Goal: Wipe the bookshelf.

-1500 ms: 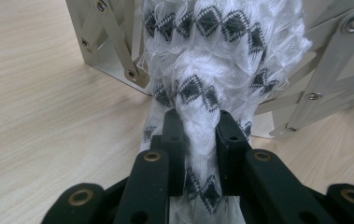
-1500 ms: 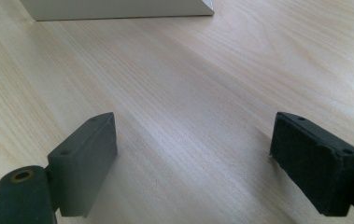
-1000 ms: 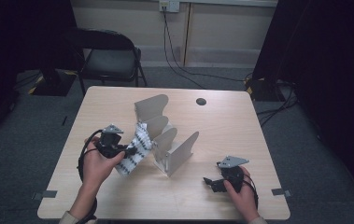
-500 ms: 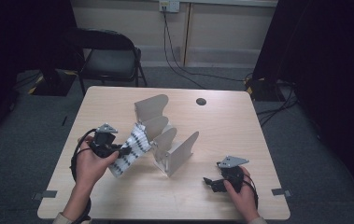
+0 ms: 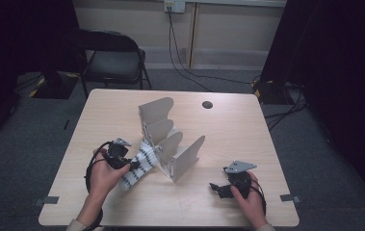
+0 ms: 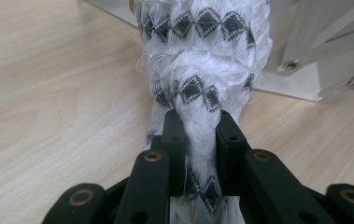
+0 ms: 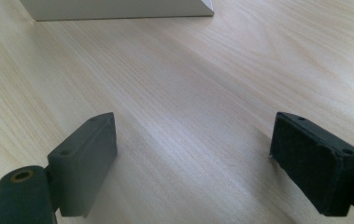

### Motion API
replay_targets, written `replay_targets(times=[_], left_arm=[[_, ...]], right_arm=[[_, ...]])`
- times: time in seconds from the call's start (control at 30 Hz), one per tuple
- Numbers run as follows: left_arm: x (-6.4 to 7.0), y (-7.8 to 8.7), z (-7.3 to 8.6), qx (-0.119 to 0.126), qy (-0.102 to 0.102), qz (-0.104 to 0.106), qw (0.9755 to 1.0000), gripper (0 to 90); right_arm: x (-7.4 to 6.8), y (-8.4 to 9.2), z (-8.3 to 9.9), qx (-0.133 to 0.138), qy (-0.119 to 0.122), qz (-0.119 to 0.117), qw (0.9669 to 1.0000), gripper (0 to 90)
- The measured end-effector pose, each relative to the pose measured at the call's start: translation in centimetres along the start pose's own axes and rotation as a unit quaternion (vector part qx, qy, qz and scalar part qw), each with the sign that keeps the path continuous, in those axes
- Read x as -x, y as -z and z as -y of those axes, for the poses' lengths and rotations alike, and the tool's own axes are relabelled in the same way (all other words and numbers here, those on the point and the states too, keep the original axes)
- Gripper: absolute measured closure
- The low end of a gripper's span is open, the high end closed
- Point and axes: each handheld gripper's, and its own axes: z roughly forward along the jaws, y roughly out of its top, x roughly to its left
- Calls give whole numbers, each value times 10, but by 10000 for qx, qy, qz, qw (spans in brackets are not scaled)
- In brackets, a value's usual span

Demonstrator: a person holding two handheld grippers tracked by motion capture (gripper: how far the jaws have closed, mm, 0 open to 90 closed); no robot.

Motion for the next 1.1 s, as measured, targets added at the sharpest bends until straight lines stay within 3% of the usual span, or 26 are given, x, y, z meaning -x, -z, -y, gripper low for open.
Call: replay_targets(times=[0.23,0.43,0.63,0.83,1.0,1.1], left_arm=[[-2,-10,10,-199,42,28,9998,779],[-6,-1,16,-256,43,-61,9996,779],[-10,36,10,207,79,-81,9997,778],[-8,76,-7,784,-48,-98,9969,778],[-3,77,-29,971,-163,-117,9951,776],[-4,69,-37,915,-241,-123,9954,775]], right_arm=[[0,0,0,1,2,1,10000,140],[0,0,0,4,6,3,10000,140],[0,0,0,0,2,1,10000,140],[0,0,0,2,-1,2,10000,140],[0,0,0,3,7,0,10000,140],[0,0,0,1,2,0,10000,140]])
